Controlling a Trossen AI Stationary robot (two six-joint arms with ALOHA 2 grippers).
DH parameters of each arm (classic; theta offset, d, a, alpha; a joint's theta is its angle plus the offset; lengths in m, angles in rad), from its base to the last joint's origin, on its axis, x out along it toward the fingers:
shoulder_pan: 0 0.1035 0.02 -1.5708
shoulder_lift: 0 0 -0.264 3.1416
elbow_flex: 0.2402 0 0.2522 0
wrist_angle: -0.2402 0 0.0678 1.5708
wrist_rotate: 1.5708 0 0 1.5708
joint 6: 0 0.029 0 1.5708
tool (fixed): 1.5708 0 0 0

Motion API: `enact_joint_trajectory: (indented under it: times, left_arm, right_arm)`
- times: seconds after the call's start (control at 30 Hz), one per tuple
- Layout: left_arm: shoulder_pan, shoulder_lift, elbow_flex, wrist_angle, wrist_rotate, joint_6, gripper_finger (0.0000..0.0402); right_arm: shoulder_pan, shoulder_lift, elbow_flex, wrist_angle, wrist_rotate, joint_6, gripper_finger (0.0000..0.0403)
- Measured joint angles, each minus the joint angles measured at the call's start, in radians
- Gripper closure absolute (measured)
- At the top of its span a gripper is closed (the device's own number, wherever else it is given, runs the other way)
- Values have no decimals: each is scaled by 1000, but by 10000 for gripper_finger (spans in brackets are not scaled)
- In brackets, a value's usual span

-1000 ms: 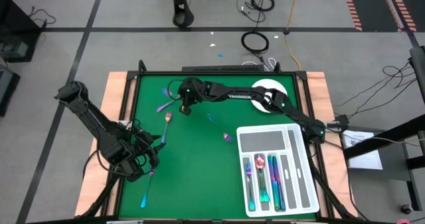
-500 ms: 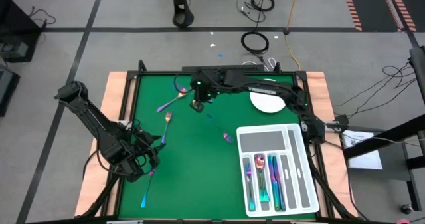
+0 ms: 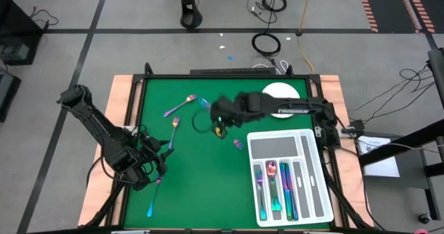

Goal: Sort silverware
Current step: Put the top left fork into the utensil organizer

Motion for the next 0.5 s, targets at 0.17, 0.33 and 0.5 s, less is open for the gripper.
enact_joint_trajectory:
  times: [0.17,0.33,0.5]
  left_arm:
    - [0,0,0,12,-3,53,210]
    - [0,0,0,58,-14,126,210]
    - [0,0,0,129,-18,206,210]
  right_arm:
    - [119,3,0,-140,99,204,403]
    - [249,4,0,-250,153,442,403]
    - [378,3,-18,-307,204,703,403]
